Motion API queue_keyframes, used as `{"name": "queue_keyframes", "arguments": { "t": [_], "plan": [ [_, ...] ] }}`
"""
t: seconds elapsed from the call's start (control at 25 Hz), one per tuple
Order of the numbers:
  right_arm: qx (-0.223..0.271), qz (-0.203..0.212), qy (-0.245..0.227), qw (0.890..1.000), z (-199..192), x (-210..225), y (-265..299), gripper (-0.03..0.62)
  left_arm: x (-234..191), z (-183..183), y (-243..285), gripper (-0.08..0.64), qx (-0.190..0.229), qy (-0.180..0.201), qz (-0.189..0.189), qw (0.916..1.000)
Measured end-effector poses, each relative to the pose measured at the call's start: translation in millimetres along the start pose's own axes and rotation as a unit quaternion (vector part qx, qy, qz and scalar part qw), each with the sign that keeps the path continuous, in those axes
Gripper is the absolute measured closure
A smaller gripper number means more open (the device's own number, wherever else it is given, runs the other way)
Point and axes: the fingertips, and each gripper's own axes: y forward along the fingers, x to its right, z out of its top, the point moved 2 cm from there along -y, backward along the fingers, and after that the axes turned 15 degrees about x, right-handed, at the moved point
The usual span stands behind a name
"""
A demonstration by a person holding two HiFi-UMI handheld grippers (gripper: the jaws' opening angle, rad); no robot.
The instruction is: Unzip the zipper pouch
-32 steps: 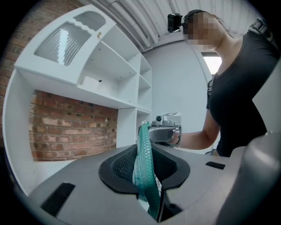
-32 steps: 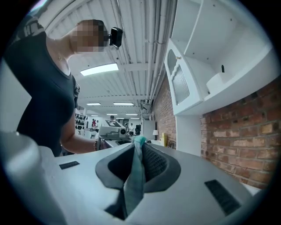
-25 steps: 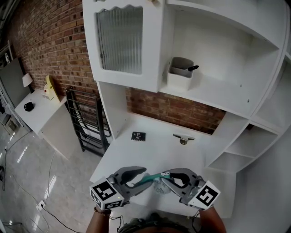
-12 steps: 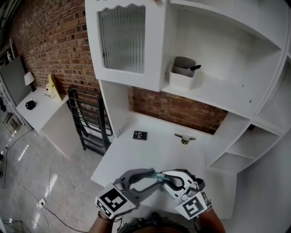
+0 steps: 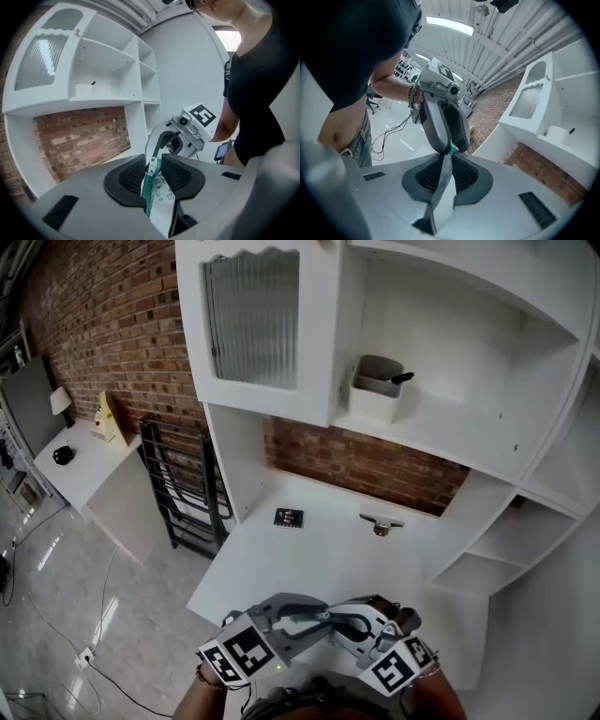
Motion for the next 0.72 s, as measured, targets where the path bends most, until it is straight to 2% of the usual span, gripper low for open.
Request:
{"name": "queue_keyframes", "arguments": {
  "t": [0.16, 0.44, 0.56, 0.72],
  "plan": [
    [-0.01, 0.003, -0.004, 1.0, -4, -2, -2, 0.554, 1, -3, 3, 0.46, -0.005, 0.002, -0.001, 1.0],
    [-0.011, 0.019, -0.017, 1.0, 2, -5, -6, 0.554, 3, -1, -3, 0.465, 0.056, -0.062, -0.013, 0.9964],
    [-0.035, 0.026, -0.058, 0.997, 2, -7, -5, 0.554, 3, -6, -6, 0.463, 0.079, -0.104, -0.008, 0.9914],
    [-0.08, 0.028, -0.137, 0.987, -1, -9, -5, 0.554, 0, -11, -8, 0.46, 0.114, -0.157, 0.009, 0.981]
  ]
}}
